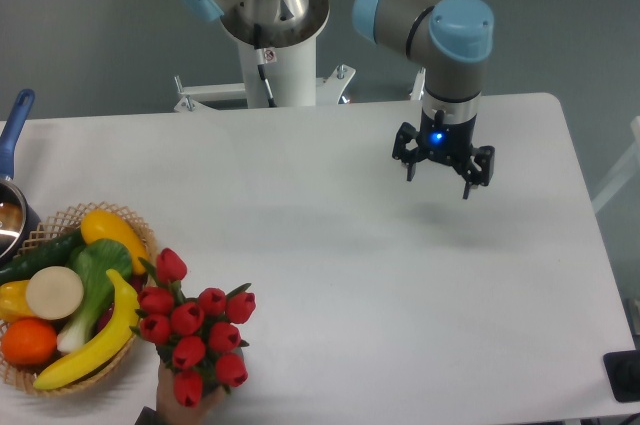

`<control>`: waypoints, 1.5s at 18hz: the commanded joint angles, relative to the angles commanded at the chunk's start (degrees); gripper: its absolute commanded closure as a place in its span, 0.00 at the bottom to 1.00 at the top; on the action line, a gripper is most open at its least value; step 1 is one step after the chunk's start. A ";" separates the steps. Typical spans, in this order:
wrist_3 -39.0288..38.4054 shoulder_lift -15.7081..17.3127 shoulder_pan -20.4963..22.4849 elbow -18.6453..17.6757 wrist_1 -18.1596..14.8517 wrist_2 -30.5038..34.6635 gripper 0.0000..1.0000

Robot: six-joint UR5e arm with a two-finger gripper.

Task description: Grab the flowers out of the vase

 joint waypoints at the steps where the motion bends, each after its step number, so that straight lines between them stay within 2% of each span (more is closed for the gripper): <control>1: -1.23 0.00 -0.09 0.26 0.00 -2.19 0.00; 4: -6.76 -0.35 -0.35 2.19 0.00 -11.23 0.00; 6: -9.14 -2.10 -1.23 4.21 -0.09 -17.38 0.00; 8: -11.24 -2.37 -2.28 5.53 -0.09 -22.40 0.00; 10: -15.37 -4.12 -4.47 7.90 -0.09 -24.88 0.00; 12: -15.83 -6.49 -8.33 10.62 -0.09 -26.72 0.00; 15: -15.57 -8.26 -13.43 12.13 0.09 -29.01 0.00; 17: -15.48 -8.96 -15.72 12.66 1.83 -32.34 0.00; 18: -15.56 -9.05 -15.91 12.66 3.33 -34.10 0.00; 21: -15.48 -9.05 -16.70 13.27 3.87 -40.95 0.00; 25: -15.48 -9.58 -17.31 14.06 3.96 -44.74 0.00; 27: -15.48 -11.07 -17.40 15.02 4.04 -45.71 0.00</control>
